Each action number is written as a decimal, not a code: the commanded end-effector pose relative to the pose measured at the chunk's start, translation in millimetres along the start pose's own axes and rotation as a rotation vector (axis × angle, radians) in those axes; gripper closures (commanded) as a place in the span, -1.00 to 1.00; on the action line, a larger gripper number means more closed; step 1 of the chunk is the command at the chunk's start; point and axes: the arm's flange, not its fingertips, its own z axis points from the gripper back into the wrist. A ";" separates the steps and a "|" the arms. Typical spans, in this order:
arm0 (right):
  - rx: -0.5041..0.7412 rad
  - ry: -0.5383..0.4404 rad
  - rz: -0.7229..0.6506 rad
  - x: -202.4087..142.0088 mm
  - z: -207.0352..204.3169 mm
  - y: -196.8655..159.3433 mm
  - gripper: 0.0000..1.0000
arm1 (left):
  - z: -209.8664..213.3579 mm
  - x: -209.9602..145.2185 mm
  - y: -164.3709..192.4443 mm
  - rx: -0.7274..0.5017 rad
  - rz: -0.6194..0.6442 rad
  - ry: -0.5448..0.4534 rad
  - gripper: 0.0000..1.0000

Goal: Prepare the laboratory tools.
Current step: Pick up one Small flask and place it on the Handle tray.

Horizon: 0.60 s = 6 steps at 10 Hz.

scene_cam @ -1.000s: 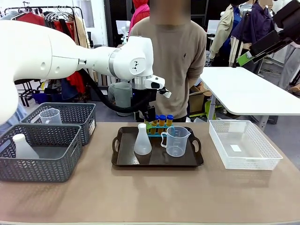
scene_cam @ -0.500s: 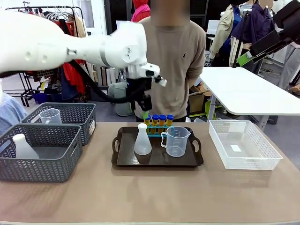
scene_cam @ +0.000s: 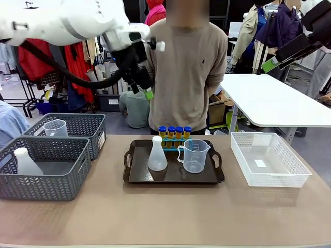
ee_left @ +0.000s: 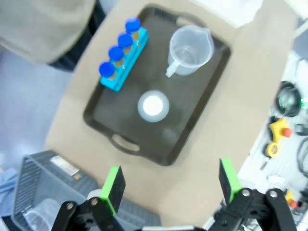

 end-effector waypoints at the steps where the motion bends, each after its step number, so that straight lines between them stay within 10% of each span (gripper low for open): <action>1: 0.016 -0.011 0.004 0.3 0.3 0.0 -1.00 | 16.7 -49.2 -16.9 -0.041 -0.048 -0.129 -1.00; 6: 0.016 -0.011 0.004 0.3 0.3 0.0 -1.00 | 49.0 -50.6 -24.6 -0.014 -0.054 -0.171 -1.00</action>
